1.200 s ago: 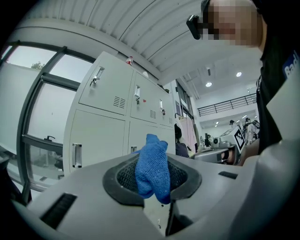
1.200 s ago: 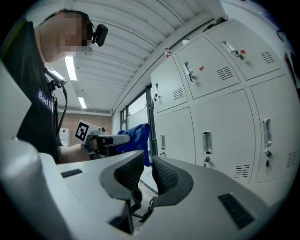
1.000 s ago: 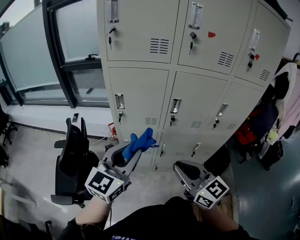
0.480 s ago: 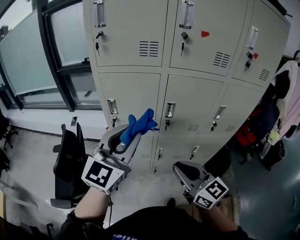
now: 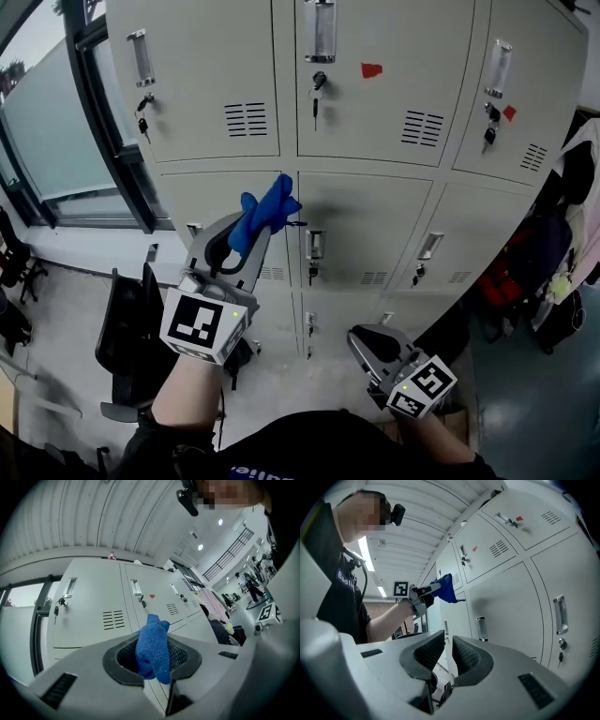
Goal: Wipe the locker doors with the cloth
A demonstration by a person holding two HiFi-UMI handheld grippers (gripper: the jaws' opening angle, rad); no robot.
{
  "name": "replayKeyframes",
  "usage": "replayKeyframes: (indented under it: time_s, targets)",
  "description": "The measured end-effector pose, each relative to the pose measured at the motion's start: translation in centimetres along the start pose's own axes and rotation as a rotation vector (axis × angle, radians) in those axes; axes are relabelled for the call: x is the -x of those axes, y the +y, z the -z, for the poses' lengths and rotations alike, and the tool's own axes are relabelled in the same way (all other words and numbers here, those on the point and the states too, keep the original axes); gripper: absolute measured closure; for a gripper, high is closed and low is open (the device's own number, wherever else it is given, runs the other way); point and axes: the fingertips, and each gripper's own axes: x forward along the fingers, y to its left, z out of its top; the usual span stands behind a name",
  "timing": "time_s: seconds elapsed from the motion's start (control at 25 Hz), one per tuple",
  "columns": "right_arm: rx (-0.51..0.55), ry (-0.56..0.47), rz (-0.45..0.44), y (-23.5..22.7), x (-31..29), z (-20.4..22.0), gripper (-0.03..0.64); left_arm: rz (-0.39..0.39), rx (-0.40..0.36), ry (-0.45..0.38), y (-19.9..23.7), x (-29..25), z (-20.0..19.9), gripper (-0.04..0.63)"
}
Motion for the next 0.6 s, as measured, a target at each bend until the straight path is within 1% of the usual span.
replayKeyframes:
  time_s: [0.12,0.2,0.24,0.36,0.4,0.48,0.6]
  targets:
    - [-0.002,-0.012,-0.019,-3.1,0.4,-0.7,0.569,-0.057,-0.067,0.010,-0.3,-3.1,-0.8,0.494]
    - [-0.008,-0.012,-0.039,-4.8,0.6,-1.0,0.569,-0.095,-0.142,0.006,-0.7,-5.0,-1.3,0.494]
    - [-0.010,-0.010,-0.053,-5.5,0.6,-1.1,0.569,-0.114,-0.194,0.015,-1.0,-6.0,-1.3,0.494]
    - [-0.014,-0.003,-0.097,-7.4,0.5,-1.4,0.569,-0.173,-0.380,0.102,-1.9,-8.8,0.3,0.494]
    - [-0.013,0.000,-0.110,-8.0,0.4,-1.5,0.569,-0.195,-0.430,0.133,-2.3,-9.6,1.1,0.494]
    - [-0.010,0.007,-0.131,-8.8,0.2,-1.5,0.569,-0.231,-0.506,0.178,-3.1,-11.0,3.0,0.494]
    - [-0.001,0.018,-0.152,-9.5,-0.2,-1.4,0.569,-0.241,-0.601,0.227,-3.8,-12.5,5.2,0.494]
